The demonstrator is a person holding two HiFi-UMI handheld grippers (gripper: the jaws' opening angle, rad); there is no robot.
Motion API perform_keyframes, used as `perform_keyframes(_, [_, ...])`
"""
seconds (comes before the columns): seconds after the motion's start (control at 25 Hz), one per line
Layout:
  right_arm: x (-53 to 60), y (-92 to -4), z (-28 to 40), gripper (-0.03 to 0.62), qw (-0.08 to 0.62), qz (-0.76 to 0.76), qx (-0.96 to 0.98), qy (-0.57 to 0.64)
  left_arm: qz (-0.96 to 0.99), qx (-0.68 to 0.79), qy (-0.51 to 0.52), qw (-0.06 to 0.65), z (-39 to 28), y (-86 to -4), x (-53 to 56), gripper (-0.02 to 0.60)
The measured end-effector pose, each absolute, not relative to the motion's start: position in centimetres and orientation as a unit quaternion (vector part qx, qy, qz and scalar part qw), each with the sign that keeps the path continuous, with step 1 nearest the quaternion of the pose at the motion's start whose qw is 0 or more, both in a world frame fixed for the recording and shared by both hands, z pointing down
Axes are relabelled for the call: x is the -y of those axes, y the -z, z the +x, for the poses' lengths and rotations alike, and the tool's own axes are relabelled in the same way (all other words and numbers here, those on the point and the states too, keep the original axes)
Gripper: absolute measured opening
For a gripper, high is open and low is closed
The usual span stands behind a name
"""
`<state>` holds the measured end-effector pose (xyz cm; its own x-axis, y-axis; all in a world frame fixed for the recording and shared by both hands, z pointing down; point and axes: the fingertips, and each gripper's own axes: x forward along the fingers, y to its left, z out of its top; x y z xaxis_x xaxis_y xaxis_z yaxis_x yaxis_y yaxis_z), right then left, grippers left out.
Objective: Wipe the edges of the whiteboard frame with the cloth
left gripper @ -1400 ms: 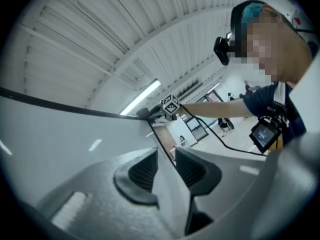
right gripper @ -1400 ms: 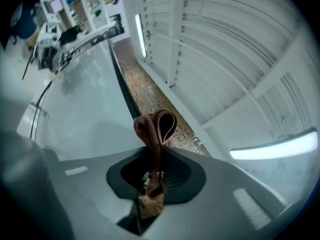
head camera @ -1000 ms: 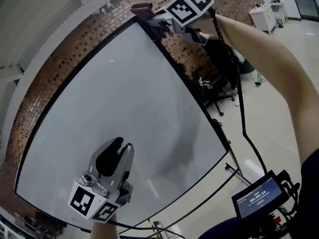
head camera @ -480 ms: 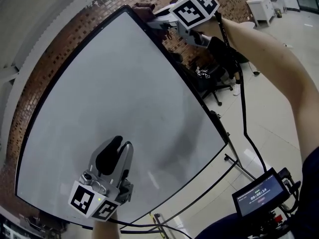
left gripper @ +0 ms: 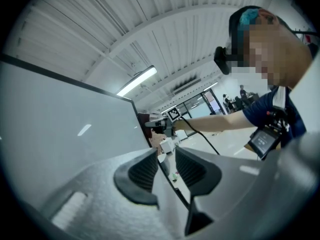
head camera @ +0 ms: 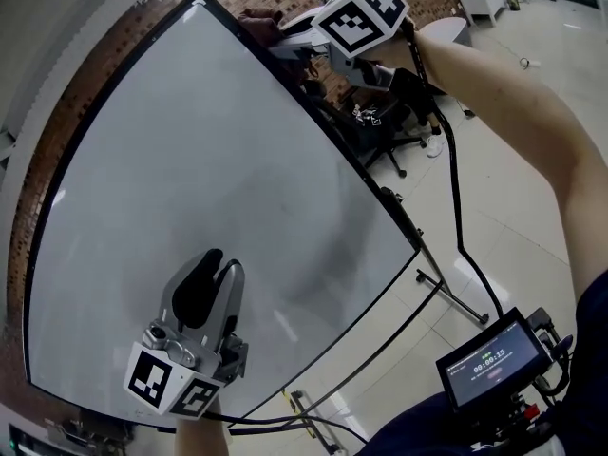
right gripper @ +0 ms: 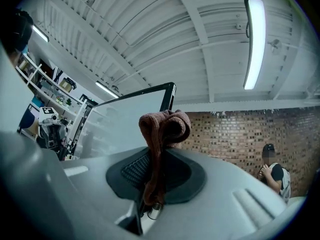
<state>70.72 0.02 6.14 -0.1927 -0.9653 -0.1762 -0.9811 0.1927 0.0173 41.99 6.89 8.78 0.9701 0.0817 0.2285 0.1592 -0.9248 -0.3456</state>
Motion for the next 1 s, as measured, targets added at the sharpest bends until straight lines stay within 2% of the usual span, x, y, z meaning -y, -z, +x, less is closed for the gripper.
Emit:
perform_keyframes(0.4, [0.6, -10.5, 70.3, 0.055, 0.090, -0.620, -0.779, -0.028, -0.974, 0.052, 0.154, 0.158, 44.3, -12.5, -5.4, 0.111])
perform_keyframes(0.64, [1.5, -15.0, 69.6, 0.055, 0.074, -0.619, -0.782, 0.003, -0.976, 0.034, 0.168, 0.137, 45.1, -15.6, -4.4, 0.112])
perform_keyframes(1.0, [1.5, -18.6, 68.5, 0.055, 0.115, -0.602, -0.790, 0.034, -0.975, 0.052, 0.192, 0.102, 46.2, -18.1, -5.8, 0.112])
